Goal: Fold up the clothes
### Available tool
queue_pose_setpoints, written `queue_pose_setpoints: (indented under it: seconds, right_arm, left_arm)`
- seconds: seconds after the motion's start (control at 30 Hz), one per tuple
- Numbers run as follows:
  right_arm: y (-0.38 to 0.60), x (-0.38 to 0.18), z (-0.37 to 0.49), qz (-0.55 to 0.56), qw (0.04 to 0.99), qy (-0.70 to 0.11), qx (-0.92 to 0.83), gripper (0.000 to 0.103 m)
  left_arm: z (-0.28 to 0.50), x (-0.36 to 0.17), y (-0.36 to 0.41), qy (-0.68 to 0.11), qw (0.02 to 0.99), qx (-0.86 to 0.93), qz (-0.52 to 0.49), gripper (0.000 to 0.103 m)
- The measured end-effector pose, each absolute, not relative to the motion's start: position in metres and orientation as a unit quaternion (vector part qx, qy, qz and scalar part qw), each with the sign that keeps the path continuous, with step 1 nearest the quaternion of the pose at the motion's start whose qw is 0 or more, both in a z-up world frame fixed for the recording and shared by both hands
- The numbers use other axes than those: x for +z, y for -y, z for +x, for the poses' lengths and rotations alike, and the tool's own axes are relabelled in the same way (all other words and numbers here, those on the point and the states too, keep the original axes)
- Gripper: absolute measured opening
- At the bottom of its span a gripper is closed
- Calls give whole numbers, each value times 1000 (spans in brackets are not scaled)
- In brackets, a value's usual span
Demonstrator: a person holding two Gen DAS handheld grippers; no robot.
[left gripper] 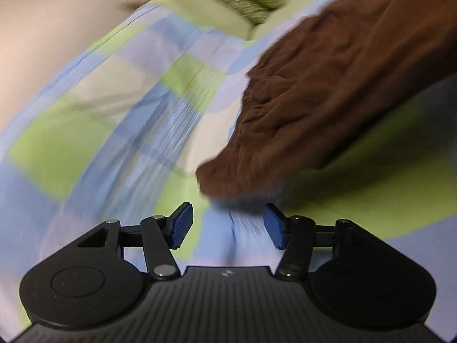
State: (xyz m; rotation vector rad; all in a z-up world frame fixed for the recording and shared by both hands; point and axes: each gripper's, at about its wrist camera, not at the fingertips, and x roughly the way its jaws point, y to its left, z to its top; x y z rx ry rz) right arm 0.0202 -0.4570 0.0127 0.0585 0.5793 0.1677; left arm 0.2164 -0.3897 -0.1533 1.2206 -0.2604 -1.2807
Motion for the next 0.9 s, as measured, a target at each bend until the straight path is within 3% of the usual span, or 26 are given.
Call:
queue_pose_setpoints:
  seconds: [0.07,0.1,0.33,0.53,0.73,0.9]
  right_arm:
    - [466,5,18,47,953,-286,84,1]
    - [471,0,18,58,952,-287,85,1]
    - [510,-3,-20,151,954,-248,77,1]
    - [563,26,-113,241,958,-151,-27,1]
    - [617,-10,-186,302,933,-135,-144,1]
    - [660,-74,-214,388,888,-166,-184,2]
  left_arm:
    - [216,-156,401,122,591,-569,559,38]
    - [216,-157,407,123,570,-574,575,10]
    - [188,-97,435,68,579,-566,583,6]
    - [125,-26,527,96,577,-576,572,6]
    - [69,-88,662,77,514,-593,615,6]
    - [60,-133,710,44,486,-600,634,6]
